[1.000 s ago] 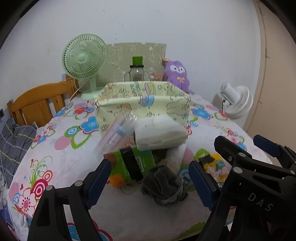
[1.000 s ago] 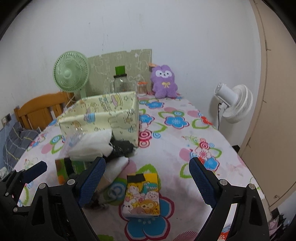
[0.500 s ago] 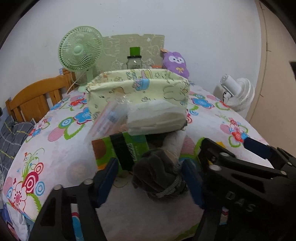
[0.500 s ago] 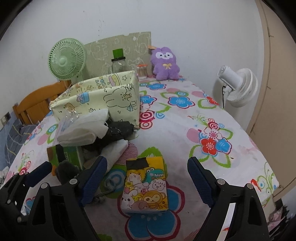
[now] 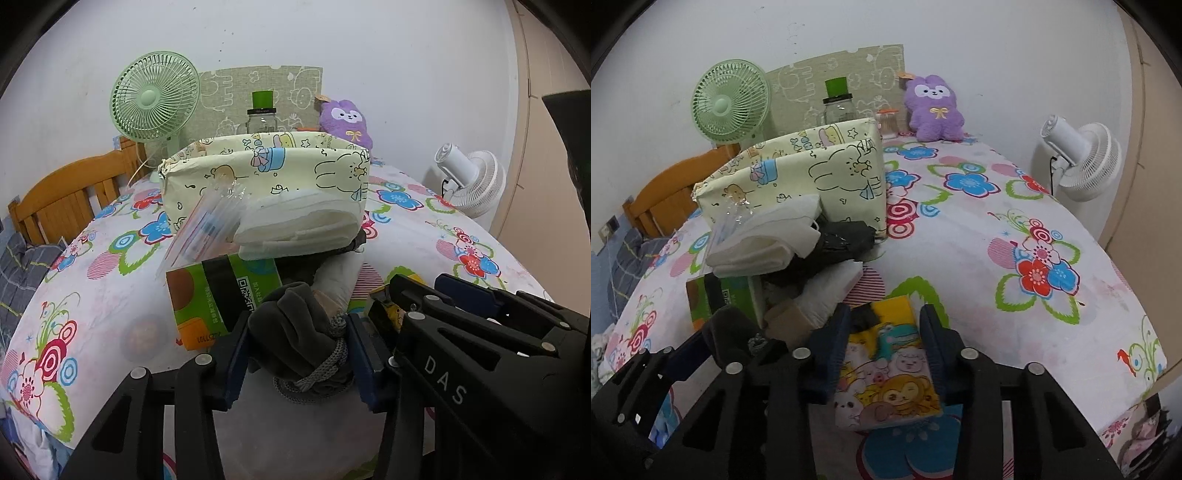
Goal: Organize soft objects
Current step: 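Grasp the dark grey knit item with the left tool while the right tool grasps the cartoon pouch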
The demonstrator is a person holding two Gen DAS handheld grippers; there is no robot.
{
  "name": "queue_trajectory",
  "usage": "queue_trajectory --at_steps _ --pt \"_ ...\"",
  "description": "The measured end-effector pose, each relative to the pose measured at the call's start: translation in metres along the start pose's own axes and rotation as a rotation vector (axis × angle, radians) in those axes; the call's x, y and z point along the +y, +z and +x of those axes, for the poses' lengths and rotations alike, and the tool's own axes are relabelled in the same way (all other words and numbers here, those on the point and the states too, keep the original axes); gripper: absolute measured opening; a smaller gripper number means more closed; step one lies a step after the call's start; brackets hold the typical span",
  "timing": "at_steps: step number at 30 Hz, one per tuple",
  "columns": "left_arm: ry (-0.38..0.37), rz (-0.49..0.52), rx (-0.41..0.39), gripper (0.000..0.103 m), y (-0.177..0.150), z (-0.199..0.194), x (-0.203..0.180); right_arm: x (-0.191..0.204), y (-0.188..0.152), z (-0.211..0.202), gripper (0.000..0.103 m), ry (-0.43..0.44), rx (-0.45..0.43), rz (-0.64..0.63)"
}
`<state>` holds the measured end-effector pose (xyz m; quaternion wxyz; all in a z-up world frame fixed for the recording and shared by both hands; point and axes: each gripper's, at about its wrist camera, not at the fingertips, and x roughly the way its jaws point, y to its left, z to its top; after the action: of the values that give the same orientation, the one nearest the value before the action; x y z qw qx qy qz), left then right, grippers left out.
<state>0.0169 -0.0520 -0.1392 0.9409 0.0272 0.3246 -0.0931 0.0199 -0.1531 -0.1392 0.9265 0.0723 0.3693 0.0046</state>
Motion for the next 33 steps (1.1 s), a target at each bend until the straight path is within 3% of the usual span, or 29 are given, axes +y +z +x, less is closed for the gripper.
queue_trajectory --at_steps 3,8,10,12,14,22,29,33 --pt "0.0 0.0 0.0 0.049 0.0 0.0 0.0 0.0 0.0 0.0 0.032 0.001 0.003 0.003" --pt "0.007 0.005 -0.002 0.049 0.0 -0.002 0.0 0.002 0.0 0.0 0.033 0.005 0.012 -0.007" --pt "0.02 0.013 0.0 0.049 0.0 -0.004 0.002 0.005 0.0 -0.001 0.04 0.004 0.015 -0.018" --pt "0.021 0.013 0.0 0.049 -0.001 -0.006 0.003 0.007 0.0 -0.002 0.066 0.017 0.011 -0.026" --pt "0.024 0.016 0.0 0.049 -0.002 -0.008 0.006 0.01 -0.001 -0.004 0.073 0.022 -0.003 -0.037" --pt "0.03 0.024 0.014 0.049 -0.005 -0.002 0.007 0.008 -0.003 0.011 0.071 0.052 0.057 0.002" --pt "0.033 0.033 0.015 0.049 -0.005 0.005 0.004 0.007 -0.005 0.021 0.054 0.104 0.089 0.04" --pt "0.032 0.03 0.013 0.048 -0.004 0.005 0.003 0.008 -0.005 0.019 0.051 0.096 0.078 0.037"
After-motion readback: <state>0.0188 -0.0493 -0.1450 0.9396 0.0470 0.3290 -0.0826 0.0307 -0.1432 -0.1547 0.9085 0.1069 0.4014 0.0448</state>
